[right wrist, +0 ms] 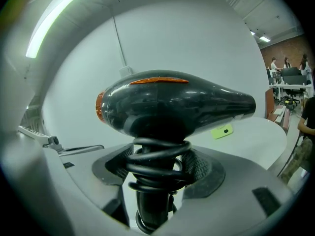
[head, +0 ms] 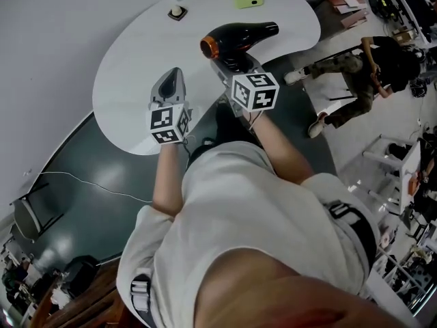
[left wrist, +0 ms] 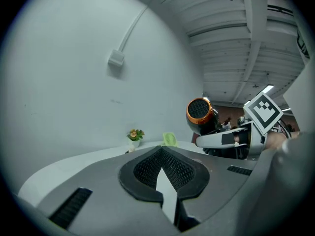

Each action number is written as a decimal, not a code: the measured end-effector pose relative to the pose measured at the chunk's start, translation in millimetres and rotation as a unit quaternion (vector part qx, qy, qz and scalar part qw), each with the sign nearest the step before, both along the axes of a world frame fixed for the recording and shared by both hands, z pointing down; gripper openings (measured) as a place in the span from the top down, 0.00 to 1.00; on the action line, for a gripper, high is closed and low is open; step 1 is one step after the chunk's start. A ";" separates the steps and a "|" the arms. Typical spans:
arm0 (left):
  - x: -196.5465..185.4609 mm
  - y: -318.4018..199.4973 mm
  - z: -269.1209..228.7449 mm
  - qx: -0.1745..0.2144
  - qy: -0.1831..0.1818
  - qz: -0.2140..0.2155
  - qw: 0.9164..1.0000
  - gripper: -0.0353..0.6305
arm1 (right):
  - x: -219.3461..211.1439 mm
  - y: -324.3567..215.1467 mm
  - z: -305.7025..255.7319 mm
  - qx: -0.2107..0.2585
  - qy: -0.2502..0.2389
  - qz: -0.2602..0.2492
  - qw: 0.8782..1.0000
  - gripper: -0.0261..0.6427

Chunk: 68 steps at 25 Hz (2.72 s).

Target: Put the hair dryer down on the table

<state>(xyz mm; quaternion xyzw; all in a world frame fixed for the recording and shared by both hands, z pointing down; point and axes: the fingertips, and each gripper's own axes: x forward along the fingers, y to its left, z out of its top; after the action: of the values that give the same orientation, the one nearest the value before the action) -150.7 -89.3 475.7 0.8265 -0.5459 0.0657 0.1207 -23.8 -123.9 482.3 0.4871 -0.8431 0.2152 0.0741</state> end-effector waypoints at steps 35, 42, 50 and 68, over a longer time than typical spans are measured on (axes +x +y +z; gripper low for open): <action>27.6 -126.5 61.7 -0.087 -0.013 -0.004 0.996 0.92 | 31.8 -126.4 87.5 -0.153 -0.029 0.074 0.985 0.52; 32.7 -141.1 78.6 -0.108 -0.019 -0.007 0.994 0.92 | 33.6 -148.8 110.1 -0.180 -0.026 0.079 0.980 0.52; 36.0 -159.0 97.2 -0.135 -0.019 -0.009 0.991 0.92 | 38.6 -168.2 128.6 -0.207 -0.011 0.078 0.975 0.52; 45.3 -189.0 110.9 -0.159 -0.019 -0.004 0.987 0.92 | 45.7 -193.2 153.8 -0.250 -0.015 0.086 0.964 0.52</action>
<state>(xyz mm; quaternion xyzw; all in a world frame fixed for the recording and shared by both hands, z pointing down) -105.5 -278.3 586.5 0.7933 -0.5340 0.1671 0.2401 21.9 -317.1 636.1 0.5208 -0.7182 0.4322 0.1619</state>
